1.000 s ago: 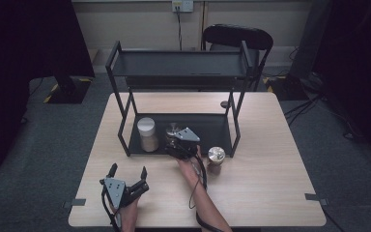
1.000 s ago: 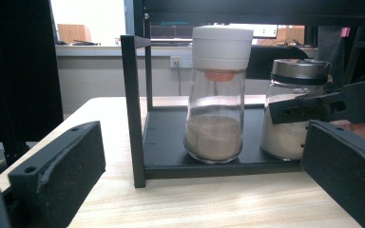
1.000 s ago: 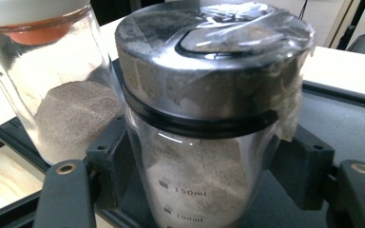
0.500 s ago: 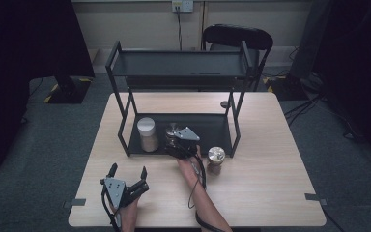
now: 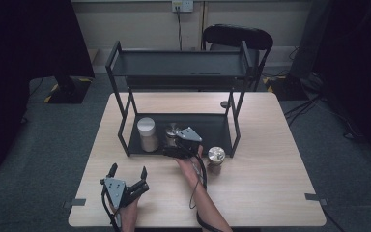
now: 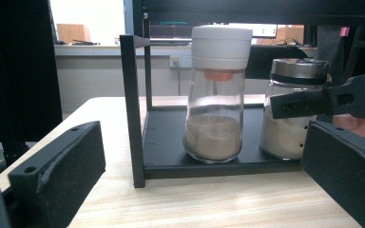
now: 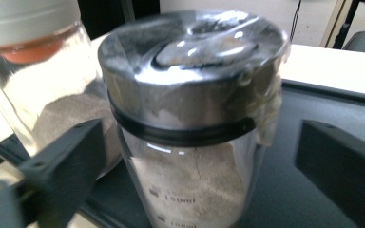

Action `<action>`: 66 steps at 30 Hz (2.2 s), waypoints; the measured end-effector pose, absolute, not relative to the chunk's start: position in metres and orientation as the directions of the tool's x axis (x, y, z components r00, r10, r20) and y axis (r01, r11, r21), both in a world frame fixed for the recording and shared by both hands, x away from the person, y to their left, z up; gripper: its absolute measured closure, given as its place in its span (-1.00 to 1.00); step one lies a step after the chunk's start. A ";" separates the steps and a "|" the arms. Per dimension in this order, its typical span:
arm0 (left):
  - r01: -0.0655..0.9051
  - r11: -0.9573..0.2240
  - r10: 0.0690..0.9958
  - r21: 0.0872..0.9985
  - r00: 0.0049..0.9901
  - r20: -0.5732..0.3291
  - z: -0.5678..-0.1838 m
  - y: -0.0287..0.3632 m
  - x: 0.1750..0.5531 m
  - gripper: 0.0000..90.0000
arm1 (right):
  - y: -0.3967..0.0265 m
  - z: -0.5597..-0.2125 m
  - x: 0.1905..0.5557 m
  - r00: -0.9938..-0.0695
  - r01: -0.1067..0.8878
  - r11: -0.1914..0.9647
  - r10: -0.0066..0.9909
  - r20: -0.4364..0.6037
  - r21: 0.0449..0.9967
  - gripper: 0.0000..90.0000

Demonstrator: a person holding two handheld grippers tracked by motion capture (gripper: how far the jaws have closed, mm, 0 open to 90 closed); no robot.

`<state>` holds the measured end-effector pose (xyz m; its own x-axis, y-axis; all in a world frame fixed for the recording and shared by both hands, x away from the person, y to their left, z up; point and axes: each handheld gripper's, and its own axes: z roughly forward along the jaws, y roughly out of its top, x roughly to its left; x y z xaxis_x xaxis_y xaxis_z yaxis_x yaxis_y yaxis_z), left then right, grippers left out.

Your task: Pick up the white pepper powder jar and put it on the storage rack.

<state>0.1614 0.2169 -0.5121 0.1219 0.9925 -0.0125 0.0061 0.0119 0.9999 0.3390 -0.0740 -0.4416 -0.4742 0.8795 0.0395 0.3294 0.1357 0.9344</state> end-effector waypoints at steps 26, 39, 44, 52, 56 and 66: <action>0.003 0.013 0.992 1.000 0.122 -0.013 -0.513 0.217 0.161 -1.00 | -0.079 -0.430 0.317 -0.460 0.279 0.113 0.887 0.029 0.954 -0.99; 0.004 0.014 0.992 1.000 0.123 -0.014 -0.513 0.217 0.161 -1.00 | -0.081 -0.418 0.303 -0.471 0.242 0.104 0.882 0.023 0.965 -0.99; 0.004 0.014 0.992 1.000 0.123 -0.014 -0.512 0.217 0.161 -1.00 | -0.082 -0.415 0.298 -0.479 0.229 0.102 0.877 0.021 0.968 -0.99; 0.005 0.013 0.992 1.000 0.123 -0.013 -0.512 0.217 0.161 -1.00 | -0.083 -0.411 0.289 -0.486 0.207 0.095 0.874 0.018 0.974 -0.99; 0.004 0.012 0.992 1.000 0.124 -0.013 -0.512 0.217 0.161 -1.00 | -0.086 -0.410 0.285 -0.490 0.196 0.083 0.871 0.024 0.977 -0.99; 0.002 0.011 0.992 1.000 0.122 -0.011 -0.513 0.217 0.161 -1.00 | -0.093 -0.407 0.271 -0.504 0.153 0.073 0.864 0.015 0.986 -0.99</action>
